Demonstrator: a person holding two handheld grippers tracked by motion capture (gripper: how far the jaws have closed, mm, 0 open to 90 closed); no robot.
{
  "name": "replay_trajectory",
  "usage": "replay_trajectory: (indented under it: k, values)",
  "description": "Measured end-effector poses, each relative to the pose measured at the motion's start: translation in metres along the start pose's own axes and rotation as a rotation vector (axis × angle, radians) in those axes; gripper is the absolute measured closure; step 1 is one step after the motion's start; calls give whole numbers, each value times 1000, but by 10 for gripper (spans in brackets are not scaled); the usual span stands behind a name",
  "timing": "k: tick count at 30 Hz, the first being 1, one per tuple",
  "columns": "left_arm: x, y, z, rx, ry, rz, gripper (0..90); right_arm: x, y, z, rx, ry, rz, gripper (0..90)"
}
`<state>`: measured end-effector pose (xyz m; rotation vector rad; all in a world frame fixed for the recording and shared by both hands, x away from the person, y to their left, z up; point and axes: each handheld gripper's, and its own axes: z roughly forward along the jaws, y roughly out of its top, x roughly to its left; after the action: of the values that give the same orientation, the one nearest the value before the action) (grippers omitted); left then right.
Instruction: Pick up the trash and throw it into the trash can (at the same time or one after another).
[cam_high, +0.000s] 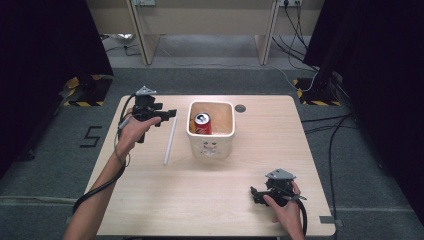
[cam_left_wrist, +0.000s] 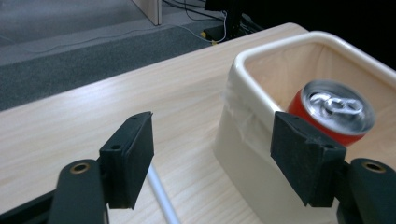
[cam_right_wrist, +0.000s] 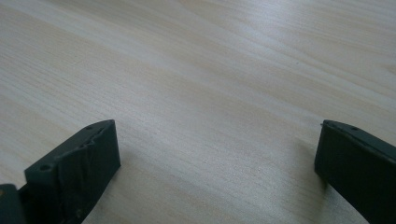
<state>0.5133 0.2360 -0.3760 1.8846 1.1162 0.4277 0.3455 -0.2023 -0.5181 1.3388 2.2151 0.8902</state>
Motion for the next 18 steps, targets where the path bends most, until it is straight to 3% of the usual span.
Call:
replay_trajectory:
  k: [10, 18]
  values:
    - [13, -29, 11, 27, 3, -46, 311, 0, 0, 0, 0, 0, 0, 4]
    - [18, -51, 25, 59, 26, -55, 325, 0, 0, 0, 0, 0, 0, 4]
